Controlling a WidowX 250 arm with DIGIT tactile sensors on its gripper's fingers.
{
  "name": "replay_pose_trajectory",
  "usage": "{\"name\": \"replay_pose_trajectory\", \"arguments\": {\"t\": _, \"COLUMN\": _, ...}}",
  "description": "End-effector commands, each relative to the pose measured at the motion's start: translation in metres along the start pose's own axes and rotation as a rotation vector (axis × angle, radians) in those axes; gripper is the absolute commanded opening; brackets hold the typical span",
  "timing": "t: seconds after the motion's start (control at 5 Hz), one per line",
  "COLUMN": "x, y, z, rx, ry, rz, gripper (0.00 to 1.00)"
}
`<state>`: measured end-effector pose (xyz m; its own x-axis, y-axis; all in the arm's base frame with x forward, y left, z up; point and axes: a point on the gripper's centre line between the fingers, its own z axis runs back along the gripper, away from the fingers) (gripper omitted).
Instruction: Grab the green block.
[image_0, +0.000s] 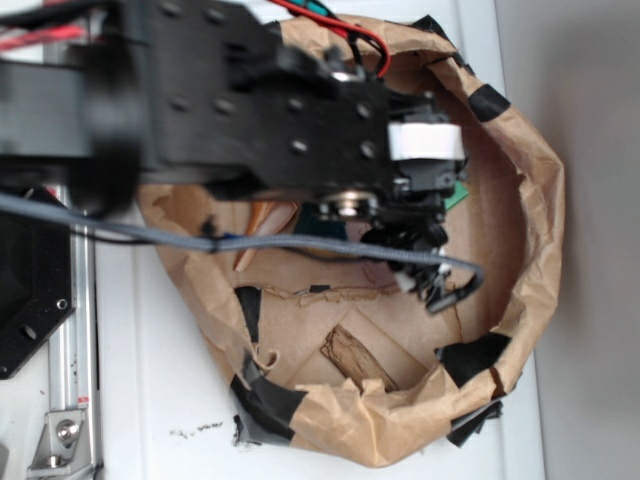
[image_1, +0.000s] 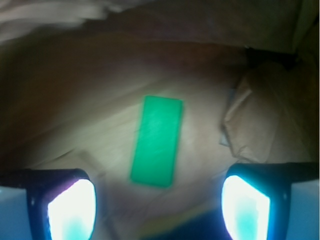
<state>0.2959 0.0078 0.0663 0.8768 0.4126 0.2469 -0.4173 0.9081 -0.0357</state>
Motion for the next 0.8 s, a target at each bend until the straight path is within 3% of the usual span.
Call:
{"name": "replay_pose_trajectory", "arguments": {"t": 0.0, "x": 0.028, "y": -0.013, "z": -0.042, "rx": -0.015, "ry": 0.013, "rz": 0.010, "gripper": 1.00}}
{"name": "replay_pose_trajectory", "arguments": {"t": 0.2, "x": 0.034, "y": -0.019, "z": -0.056, "rx": -0.076, "ry": 0.054, "rz": 0.031, "gripper": 1.00}}
{"name": "replay_pose_trajectory", "arguments": {"t": 0.4, "x": 0.022, "y": -0.029, "z": -0.059, "rx": -0.081, "ry": 0.103, "rz": 0.001, "gripper": 0.00}}
{"name": "replay_pose_trajectory", "arguments": {"t": 0.6, "x": 0.015, "y": -0.031, "z": -0.045, "rx": -0.096, "ry": 0.130, "rz": -0.061, "gripper": 0.00}}
